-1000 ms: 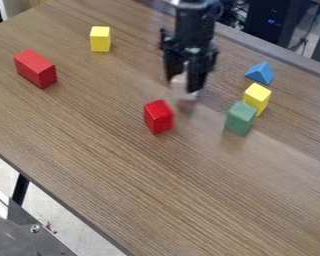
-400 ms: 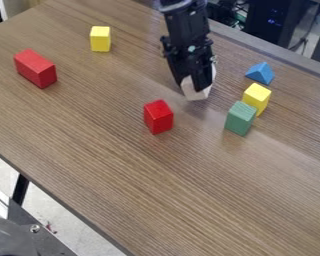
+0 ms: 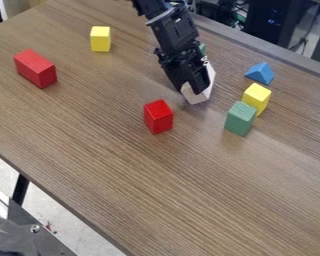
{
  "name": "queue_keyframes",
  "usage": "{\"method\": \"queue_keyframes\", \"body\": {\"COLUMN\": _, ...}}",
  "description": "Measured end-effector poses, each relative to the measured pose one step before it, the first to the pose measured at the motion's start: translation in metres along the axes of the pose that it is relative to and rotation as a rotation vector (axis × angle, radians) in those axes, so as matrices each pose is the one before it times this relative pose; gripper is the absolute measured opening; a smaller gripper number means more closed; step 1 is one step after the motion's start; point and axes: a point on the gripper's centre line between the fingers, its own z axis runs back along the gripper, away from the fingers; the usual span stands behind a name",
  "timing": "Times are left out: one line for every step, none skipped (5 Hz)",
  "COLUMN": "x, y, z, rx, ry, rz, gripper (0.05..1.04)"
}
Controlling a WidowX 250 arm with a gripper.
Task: Move the white arch near the green and yellow cubes
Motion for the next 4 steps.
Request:
{"method": "queue_keyframes", "body": {"x": 0.00150, "y": -0.00370, "z": -0.00482, "rx": -0.0585, "ry": -0.0311, "rz": -0.0167, "gripper": 0.572}}
{"method": "queue_keyframes", "body": {"x": -0.00009, "y": -0.00092, "z": -0.00319, "rx": -0.0423, "ry": -0.0176, "rz": -0.0045, "gripper": 0.572}}
{"method": "queue_keyframes", "body": {"x": -0.00130, "y": 0.00017, "z": -0.00394, "rx": -0.0401, "ry": -0.0077, "rz": 0.0053, "gripper": 0.572}}
{"method": "queue_keyframes", "body": {"x": 0.00145, "y": 0.00034, "z": -0.00587, "rx": -0.0620, "ry": -0.0305, "rz": -0.0108, "gripper": 0.572}}
